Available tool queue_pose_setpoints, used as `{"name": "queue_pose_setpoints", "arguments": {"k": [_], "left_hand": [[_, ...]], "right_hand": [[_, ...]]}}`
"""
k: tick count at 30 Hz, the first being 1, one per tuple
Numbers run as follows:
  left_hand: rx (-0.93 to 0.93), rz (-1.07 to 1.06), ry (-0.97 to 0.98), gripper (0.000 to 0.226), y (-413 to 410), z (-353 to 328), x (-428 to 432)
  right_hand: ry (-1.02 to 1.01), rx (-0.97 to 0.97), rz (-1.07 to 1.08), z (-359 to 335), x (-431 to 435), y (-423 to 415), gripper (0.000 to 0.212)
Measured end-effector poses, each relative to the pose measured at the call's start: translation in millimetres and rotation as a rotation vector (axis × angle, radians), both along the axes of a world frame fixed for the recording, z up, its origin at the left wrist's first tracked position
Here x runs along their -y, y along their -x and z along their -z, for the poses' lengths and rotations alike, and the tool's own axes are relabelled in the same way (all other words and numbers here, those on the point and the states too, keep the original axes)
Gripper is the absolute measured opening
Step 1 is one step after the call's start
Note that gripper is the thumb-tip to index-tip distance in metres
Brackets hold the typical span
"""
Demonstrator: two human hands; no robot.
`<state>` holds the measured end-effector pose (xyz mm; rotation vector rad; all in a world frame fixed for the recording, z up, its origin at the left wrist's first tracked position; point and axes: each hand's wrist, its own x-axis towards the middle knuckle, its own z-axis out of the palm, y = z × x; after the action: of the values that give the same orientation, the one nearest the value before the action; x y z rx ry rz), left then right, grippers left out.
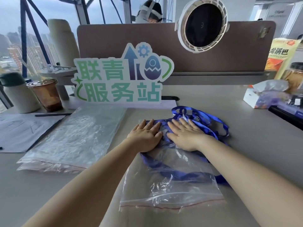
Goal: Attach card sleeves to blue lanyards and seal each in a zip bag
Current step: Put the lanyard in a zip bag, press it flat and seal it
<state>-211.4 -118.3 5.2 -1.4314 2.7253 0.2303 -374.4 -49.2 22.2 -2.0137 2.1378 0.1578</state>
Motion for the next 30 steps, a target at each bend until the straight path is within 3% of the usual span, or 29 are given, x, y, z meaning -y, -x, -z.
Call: {"name": "queue_pose_setpoints", "arguments": {"k": [3, 5, 8, 11, 16, 22, 27, 30], "left_hand": [[-0.034, -0.014, -0.026, 0.056, -0.5, -1.8, 1.2], [-0.157, -0.015, -0.036, 0.057, -1.7, -8.2, 1.0], [-0.367, 0.003, 0.057, 0.057, -10.3, -29.0, -4.3], [-0.458, 0.059, 0.114, 0.049, -26.6, -45.5, -30.3], [-0.254, 0.264, 0.050, 0.050, -63.7, -27.6, -100.7], [0.020, 0.245, 0.030, 0.054, -78.0, -2.1, -135.8], [-0.035, 0.246, 0.054, 0.057, -79.6, 0.3, -137.0], [-0.217, 0.249, 0.107, 0.060, -83.2, -4.5, -140.5]], "right_hand": [[-0.014, 0.008, 0.003, -3.1, -1.3, -1.0, 0.058], [0.013, 0.036, 0.000, -10.5, -3.2, -0.6, 0.055], [0.150, 0.120, -0.008, -28.4, -13.9, 0.2, 0.052], [0.252, 0.226, -0.037, -39.0, -41.0, -4.3, 0.051], [0.184, 0.227, -0.141, -20.2, -115.7, -29.8, 0.052], [0.117, 0.049, -0.134, 8.7, -149.1, -40.8, 0.057], [0.103, 0.010, -0.133, 7.4, -147.6, -41.2, 0.058], [0.147, 0.060, -0.118, 2.9, -150.4, -40.6, 0.057]]}}
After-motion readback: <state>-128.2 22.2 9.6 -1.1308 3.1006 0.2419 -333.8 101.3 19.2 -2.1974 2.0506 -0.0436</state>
